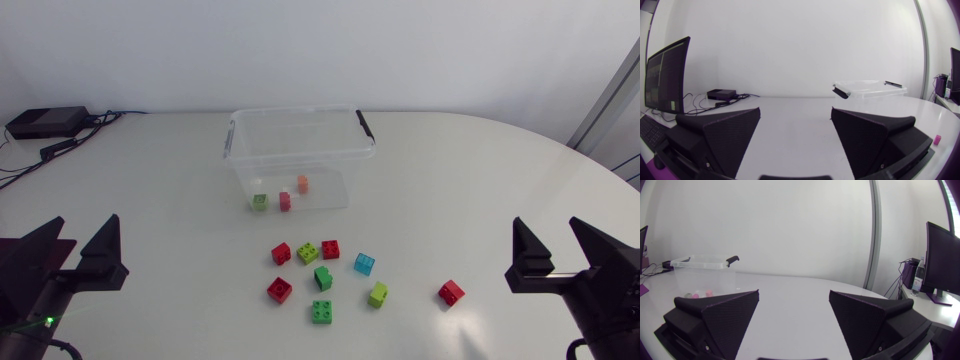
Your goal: Pick up the duplo bricks and place them in the container
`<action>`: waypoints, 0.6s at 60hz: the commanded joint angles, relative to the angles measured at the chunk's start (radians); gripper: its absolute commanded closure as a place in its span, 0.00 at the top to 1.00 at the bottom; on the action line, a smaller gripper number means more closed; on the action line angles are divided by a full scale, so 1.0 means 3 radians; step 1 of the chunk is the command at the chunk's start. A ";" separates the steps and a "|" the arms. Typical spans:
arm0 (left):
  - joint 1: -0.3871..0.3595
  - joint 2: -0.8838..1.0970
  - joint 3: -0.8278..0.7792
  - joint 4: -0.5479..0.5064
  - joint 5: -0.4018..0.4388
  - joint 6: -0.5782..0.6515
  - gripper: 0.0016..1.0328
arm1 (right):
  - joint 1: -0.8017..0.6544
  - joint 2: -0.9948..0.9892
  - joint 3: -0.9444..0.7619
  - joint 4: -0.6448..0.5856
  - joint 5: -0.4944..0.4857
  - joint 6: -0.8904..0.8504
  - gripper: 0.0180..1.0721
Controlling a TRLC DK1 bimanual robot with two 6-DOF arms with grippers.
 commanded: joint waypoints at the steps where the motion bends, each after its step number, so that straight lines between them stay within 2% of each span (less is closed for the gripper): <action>1: -0.0008 -0.0035 -0.0066 0.0011 0.0013 -0.0058 0.96 | 0.0003 -0.0027 -0.0068 0.0005 -0.0029 0.0019 0.96; 22: -0.0018 -0.0040 -0.0035 0.0021 0.0013 -0.0058 0.96 | 0.0003 -0.0038 -0.0068 0.0020 -0.0024 -0.0022 0.96; 31: -0.0079 -0.0030 0.0236 -0.0152 0.0013 -0.0068 0.96 | 0.0054 -0.0033 0.0004 0.0020 -0.0004 -0.0022 0.96; 36: -0.0171 0.0226 0.0497 -0.0260 0.0013 -0.0083 0.95 | 0.0075 0.0003 0.0101 0.0030 0.0007 -0.0022 0.96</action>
